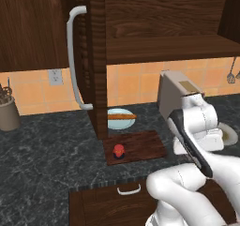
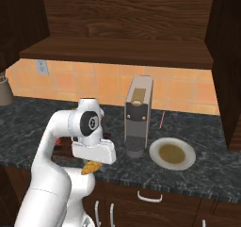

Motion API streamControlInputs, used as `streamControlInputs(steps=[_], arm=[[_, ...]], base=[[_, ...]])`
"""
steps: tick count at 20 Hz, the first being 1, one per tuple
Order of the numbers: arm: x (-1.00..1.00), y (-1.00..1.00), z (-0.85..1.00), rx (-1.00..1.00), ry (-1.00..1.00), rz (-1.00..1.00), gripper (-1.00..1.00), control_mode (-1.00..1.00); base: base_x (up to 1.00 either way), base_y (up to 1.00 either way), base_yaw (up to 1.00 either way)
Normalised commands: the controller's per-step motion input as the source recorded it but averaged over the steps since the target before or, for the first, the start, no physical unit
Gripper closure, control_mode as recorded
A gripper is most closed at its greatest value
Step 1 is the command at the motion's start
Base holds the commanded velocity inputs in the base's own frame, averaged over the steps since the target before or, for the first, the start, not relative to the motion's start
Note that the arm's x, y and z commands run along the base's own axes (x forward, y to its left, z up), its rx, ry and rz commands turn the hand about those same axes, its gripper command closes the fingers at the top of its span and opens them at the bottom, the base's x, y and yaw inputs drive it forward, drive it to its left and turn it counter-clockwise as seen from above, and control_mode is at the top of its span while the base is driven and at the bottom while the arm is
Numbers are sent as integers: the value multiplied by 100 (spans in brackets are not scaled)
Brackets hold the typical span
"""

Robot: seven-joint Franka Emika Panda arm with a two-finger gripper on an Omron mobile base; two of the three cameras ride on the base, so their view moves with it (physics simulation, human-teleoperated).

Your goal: From the different types of pastries on the counter, select a croissant and place it on the cutting board. Then retrieve a jar of jam from the cabinet and place it alongside the croissant on the cutting board.

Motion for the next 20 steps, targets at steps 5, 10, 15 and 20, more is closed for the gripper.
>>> streamControlInputs(steps=[5, 10, 15, 20], arm=[[26, 70, 1, -13, -3, 25, 100, -100], [96, 55, 2, -3, -1, 25, 100, -100], [91, 35, 0, -2, -2, 28, 100, -100], [99, 14, -2, -1, 0, 27, 100, -100]], base=[[0, 0, 0], [0, 0, 0], [0, 0, 0], [0, 0, 0]])
